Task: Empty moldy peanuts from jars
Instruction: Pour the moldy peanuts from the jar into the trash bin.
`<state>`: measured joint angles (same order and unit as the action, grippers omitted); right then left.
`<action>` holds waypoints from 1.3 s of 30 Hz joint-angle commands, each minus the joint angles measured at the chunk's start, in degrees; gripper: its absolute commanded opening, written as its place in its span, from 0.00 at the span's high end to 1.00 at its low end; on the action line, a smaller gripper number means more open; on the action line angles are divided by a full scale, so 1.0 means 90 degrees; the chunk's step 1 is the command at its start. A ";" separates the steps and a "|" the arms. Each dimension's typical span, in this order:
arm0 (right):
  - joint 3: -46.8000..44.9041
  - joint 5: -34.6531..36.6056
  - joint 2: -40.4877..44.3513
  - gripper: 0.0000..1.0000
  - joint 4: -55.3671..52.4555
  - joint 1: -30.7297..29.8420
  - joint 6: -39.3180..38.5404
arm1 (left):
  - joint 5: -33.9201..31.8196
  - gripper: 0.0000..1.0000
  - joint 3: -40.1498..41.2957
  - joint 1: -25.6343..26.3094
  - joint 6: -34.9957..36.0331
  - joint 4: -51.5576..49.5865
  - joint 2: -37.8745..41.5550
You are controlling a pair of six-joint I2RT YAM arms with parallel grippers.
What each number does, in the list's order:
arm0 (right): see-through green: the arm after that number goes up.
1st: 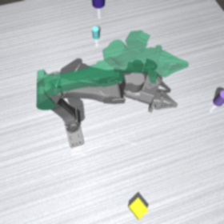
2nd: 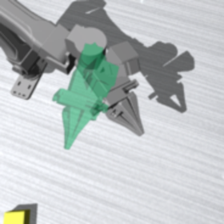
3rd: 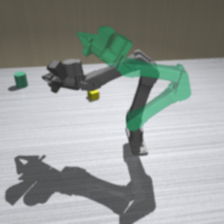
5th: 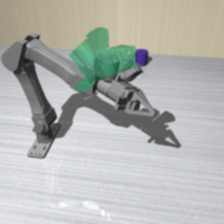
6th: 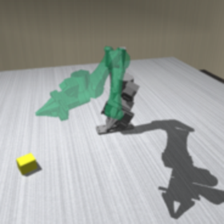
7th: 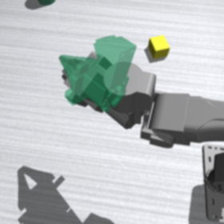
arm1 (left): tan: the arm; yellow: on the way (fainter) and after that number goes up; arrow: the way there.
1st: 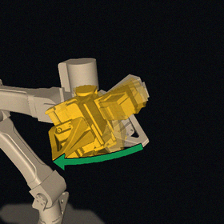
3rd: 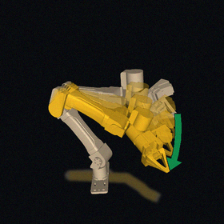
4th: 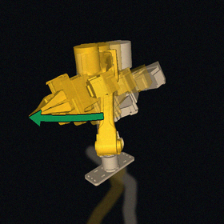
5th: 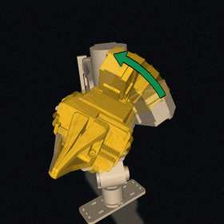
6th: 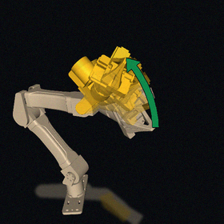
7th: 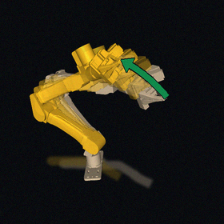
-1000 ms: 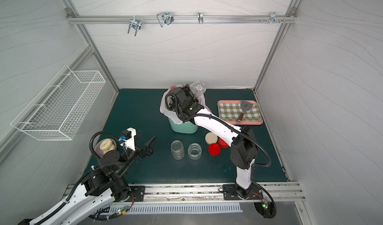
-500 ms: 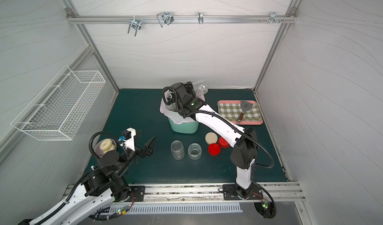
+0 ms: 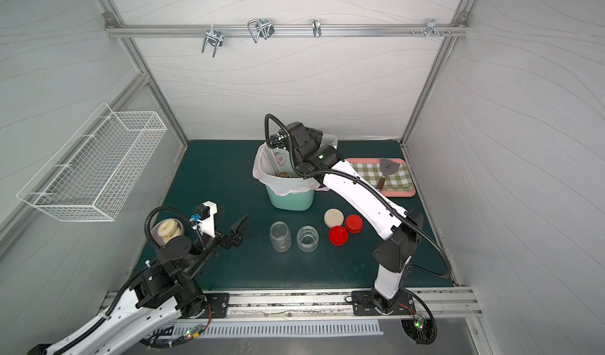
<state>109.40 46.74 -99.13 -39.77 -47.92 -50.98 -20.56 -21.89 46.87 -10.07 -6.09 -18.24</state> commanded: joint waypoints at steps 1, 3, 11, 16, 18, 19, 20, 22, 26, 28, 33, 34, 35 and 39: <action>-0.0111 -0.0605 0.0531 1.00 -0.0326 0.0068 0.1058 | 0.0038 0.00 -0.0079 -0.0021 -0.0016 0.0323 -0.0053; -0.0265 -0.0879 0.0720 1.00 -0.0284 0.0114 0.1290 | 0.0047 0.00 -0.0078 -0.0022 -0.0024 0.0353 -0.0087; -0.1006 -0.1990 0.1598 1.00 -0.0077 0.0266 0.2118 | 0.0067 0.00 -0.0087 -0.0018 -0.0063 0.0393 -0.0173; -0.1698 -0.2800 0.2233 1.00 0.0261 0.0266 0.2595 | 0.0082 0.00 -0.0082 -0.0017 -0.0073 0.0410 -0.0224; -0.1927 -0.3161 0.2500 1.00 0.0349 0.0268 0.2823 | 0.0084 0.00 -0.0078 -0.0016 -0.0083 0.0434 -0.0248; -0.2029 -0.3312 0.2593 1.00 0.0380 0.0264 0.2903 | 0.0087 0.00 -0.0078 -0.0013 -0.0083 0.0447 -0.0266; -0.2141 -0.3488 0.2743 1.00 0.0427 0.0268 0.3024 | 0.0096 0.00 -0.0078 -0.0021 -0.0091 0.0461 -0.0292; -0.2388 -0.3772 0.2996 1.00 0.0533 0.0271 0.3204 | 0.0110 0.00 -0.0078 -0.0021 -0.0109 0.0497 -0.0343; -0.2970 -0.4327 0.3539 1.00 0.0847 0.0276 0.3637 | 0.0150 0.00 -0.0098 -0.0017 -0.0127 0.0531 -0.0462; -0.3297 -0.4524 0.3797 1.00 0.1014 0.0276 0.3811 | 0.0165 0.00 -0.0117 -0.0021 -0.0141 0.0549 -0.0502; -0.4172 -0.4967 0.4423 1.00 0.1378 0.0276 0.4161 | 0.0202 0.00 -0.0118 -0.0020 -0.0163 0.0549 -0.0522; -0.4339 -0.5037 0.4539 1.00 0.1460 0.0276 0.4218 | 0.0213 0.00 -0.0119 -0.0017 -0.0170 0.0549 -0.0514; -0.4557 -0.5119 0.4677 1.00 0.1579 0.0275 0.4295 | 0.0232 0.00 -0.0129 -0.0022 -0.0180 0.0549 -0.0512; -0.5424 -0.5659 0.5157 1.00 0.2070 0.0267 0.4432 | 0.0300 0.00 -0.0177 -0.0015 -0.0246 0.0513 -0.0522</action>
<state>63.94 1.28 -55.37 -26.57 -45.71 -13.39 -18.55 -21.89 46.87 -11.33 -4.40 -23.00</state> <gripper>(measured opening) 0.701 0.996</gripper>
